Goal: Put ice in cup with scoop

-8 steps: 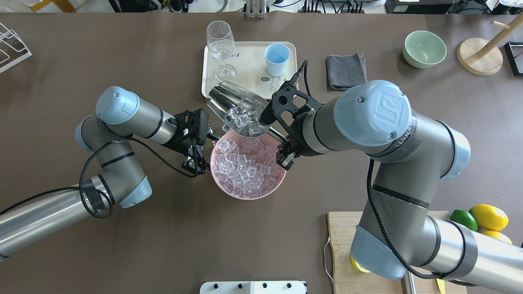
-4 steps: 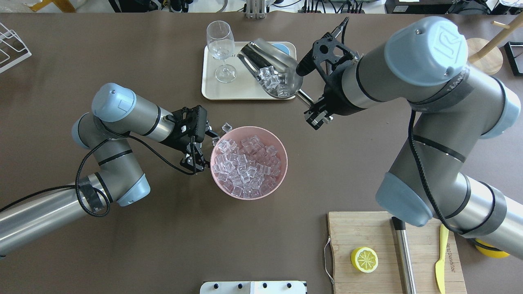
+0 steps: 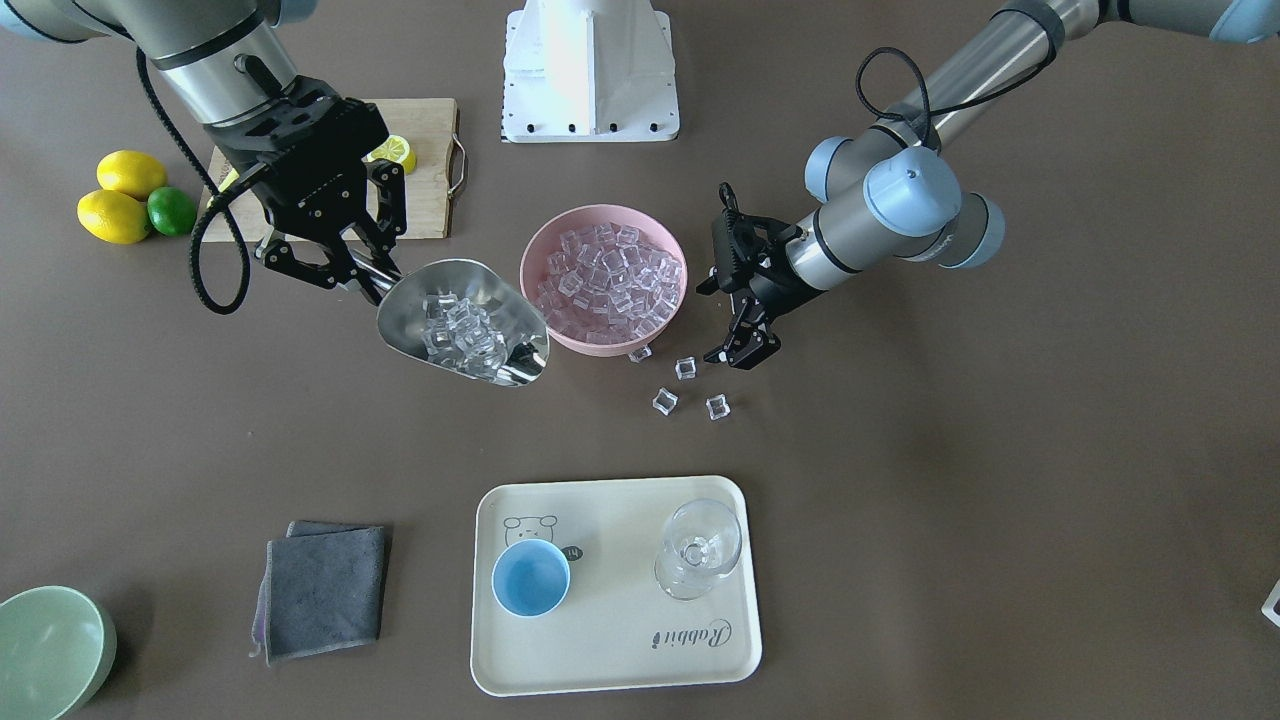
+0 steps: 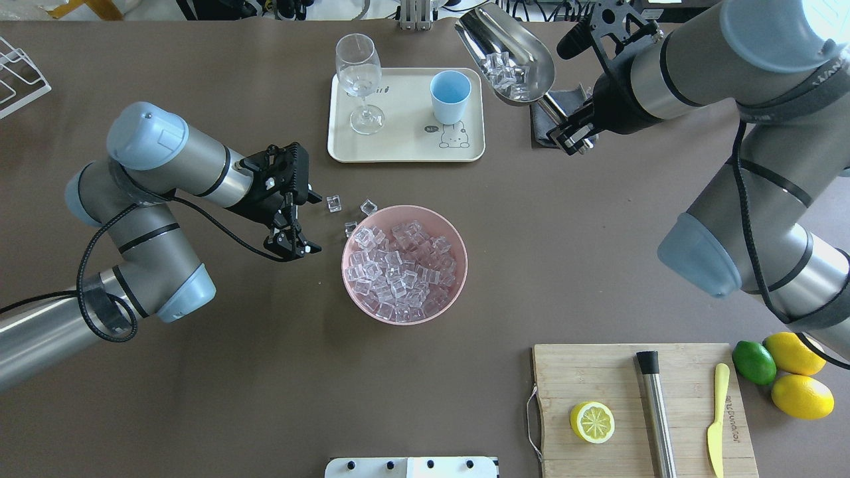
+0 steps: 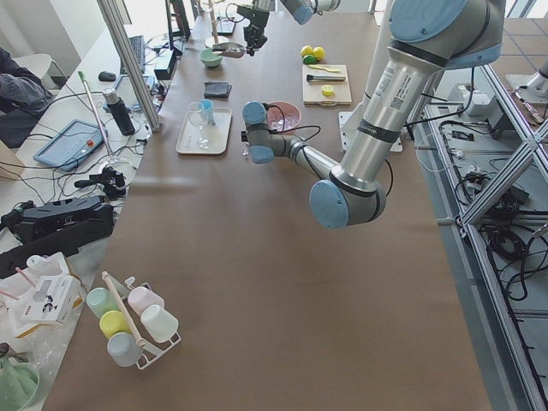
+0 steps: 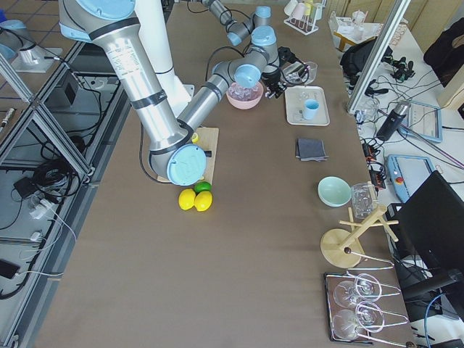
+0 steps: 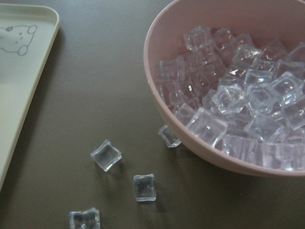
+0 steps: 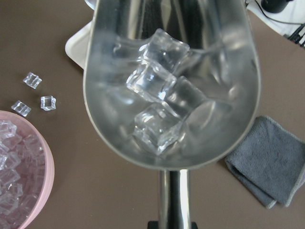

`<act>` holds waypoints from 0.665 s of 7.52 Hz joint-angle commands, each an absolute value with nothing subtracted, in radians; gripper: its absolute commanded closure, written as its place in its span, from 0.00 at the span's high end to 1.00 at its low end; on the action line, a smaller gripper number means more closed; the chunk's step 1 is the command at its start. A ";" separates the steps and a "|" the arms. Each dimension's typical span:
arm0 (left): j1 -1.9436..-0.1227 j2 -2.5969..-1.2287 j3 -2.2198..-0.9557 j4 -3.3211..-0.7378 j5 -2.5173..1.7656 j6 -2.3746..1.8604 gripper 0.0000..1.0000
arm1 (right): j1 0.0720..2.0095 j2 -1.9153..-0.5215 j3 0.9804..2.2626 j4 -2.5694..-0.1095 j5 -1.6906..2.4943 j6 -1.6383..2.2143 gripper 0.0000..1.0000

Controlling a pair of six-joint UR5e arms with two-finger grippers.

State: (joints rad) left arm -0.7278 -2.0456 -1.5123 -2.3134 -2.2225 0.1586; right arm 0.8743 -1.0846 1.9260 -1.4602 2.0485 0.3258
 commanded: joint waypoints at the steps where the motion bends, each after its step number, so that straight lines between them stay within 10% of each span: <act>1: -0.808 -1.980 -1.656 -1.955 -2.212 0.155 0.98 | 0.900 -0.956 1.737 -1.668 2.175 0.330 0.00; 5: -0.931 -1.968 -1.655 -1.726 -2.007 0.156 0.98 | 0.913 -0.754 1.484 -1.896 2.311 0.327 0.00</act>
State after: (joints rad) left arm -0.8810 -1.9779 -1.6536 -1.8303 -2.1000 0.1568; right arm 0.9100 -0.8270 1.5806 -1.8120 2.2678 0.3285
